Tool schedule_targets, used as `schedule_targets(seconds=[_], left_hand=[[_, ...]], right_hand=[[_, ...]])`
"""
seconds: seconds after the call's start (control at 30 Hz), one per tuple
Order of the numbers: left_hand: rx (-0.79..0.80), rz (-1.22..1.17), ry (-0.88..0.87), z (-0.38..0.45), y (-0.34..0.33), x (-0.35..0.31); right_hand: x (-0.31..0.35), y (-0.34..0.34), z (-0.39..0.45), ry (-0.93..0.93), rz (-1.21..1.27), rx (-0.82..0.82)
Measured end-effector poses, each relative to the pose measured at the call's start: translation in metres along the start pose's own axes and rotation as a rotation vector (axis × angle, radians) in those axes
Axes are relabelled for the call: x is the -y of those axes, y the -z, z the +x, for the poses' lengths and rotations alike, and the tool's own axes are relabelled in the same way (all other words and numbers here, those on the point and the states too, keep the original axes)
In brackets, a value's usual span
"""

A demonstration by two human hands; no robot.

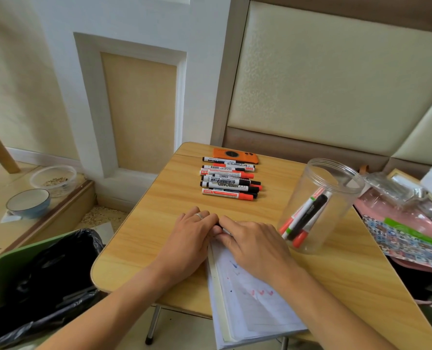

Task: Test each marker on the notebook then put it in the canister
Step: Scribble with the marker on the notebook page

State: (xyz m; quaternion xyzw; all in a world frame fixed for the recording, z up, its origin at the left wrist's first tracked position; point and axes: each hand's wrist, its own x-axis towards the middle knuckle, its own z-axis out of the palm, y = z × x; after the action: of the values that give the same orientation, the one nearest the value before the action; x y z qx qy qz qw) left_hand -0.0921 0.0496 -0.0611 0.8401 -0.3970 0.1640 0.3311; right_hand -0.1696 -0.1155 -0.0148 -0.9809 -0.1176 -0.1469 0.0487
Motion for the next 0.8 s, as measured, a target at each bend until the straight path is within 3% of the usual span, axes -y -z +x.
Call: schedule_targets(seconds=[0.4, 0.8], left_hand=[[-0.003, -0.036, -0.019, 0.000, -0.002, 0.001], [0.065, -0.159, -0.121, 0.004, 0.000, 0.006]], right_hand=[[-0.001, 0.006, 0.002, -0.025, -0.020, 0.128], [-0.017, 0.000, 0.005, 0.126, -0.060, 0.066]])
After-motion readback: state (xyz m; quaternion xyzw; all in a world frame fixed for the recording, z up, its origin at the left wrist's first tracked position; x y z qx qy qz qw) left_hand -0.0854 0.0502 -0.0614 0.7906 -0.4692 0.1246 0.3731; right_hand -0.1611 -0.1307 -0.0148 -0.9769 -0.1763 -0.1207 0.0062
